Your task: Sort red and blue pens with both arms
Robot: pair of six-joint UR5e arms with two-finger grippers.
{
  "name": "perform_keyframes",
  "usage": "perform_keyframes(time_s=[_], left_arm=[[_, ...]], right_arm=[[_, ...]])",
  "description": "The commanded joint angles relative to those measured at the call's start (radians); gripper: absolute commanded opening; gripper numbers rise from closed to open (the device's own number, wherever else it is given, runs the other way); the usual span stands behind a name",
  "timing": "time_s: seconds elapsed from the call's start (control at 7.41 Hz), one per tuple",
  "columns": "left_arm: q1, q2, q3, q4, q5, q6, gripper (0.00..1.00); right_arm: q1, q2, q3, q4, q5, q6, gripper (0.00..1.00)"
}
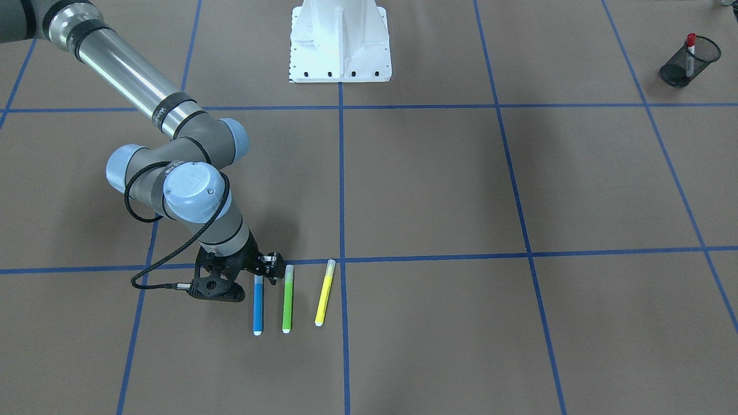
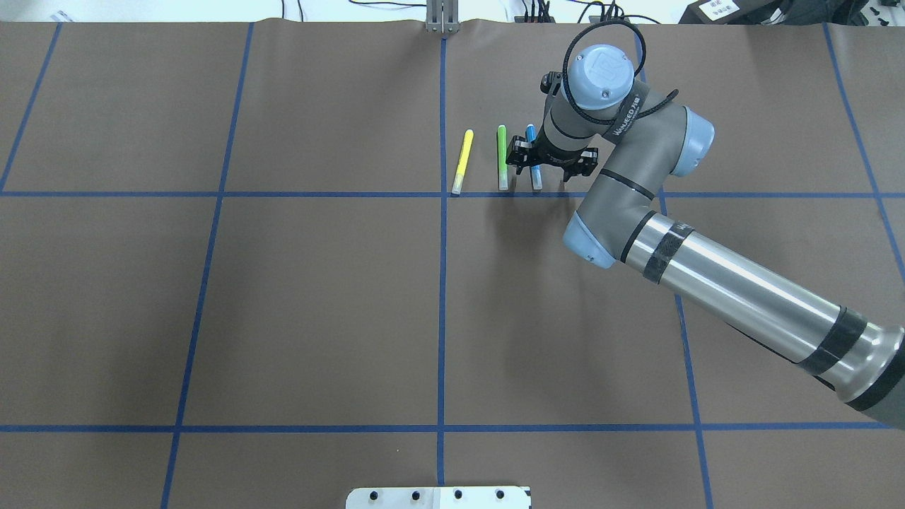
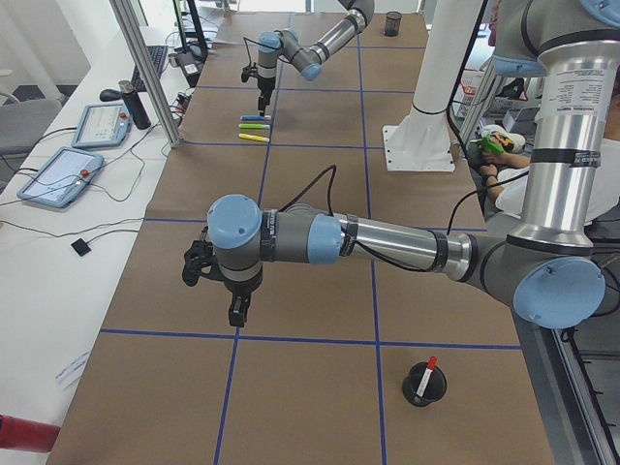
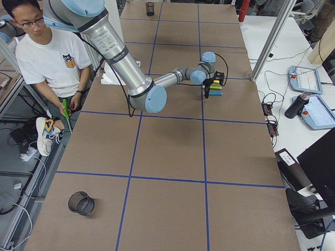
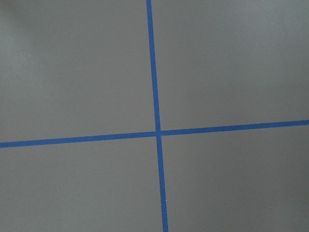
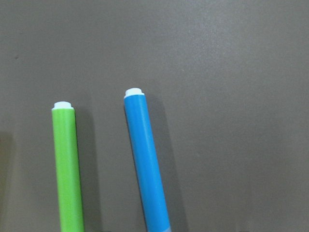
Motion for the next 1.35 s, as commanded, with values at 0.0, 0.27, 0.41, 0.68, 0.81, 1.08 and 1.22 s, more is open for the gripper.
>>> perform_keyframes(time_s=[0.0,0.27,0.41,0.68,0.81,1.08,1.22], left_arm=[[0.001,0.000,-0.001,0.002,0.000,-0.002,1.00],[0.001,0.000,0.001,0.004,0.000,-0.002,1.00],[0.001,0.000,0.001,0.004,0.000,-0.002,1.00],[0.001,0.000,0.005,0.004,0.000,-0.002,1.00],[0.001,0.000,0.007,0.004,0.000,-0.002,1.00],[0.001,0.000,0.009,0.004,0.000,-0.002,1.00],[0.001,0.000,0.007,0.004,-0.002,-0.002,1.00]], right_arm=[[0.000,0.003,-0.005,0.001,0.043,0.007,0.41],[0.003,0.001,-0.002,0.001,0.045,0.004,0.12],[0.003,0.000,-0.002,0.001,0.045,-0.001,0.00],[0.020,-0.002,0.000,0.001,0.078,-0.005,0.00],[0.044,-0.005,0.004,-0.001,0.109,-0.005,0.00],[0.162,-0.137,0.109,-0.004,0.254,-0.017,0.00],[0.194,-0.211,0.174,-0.004,0.253,-0.052,0.00]])
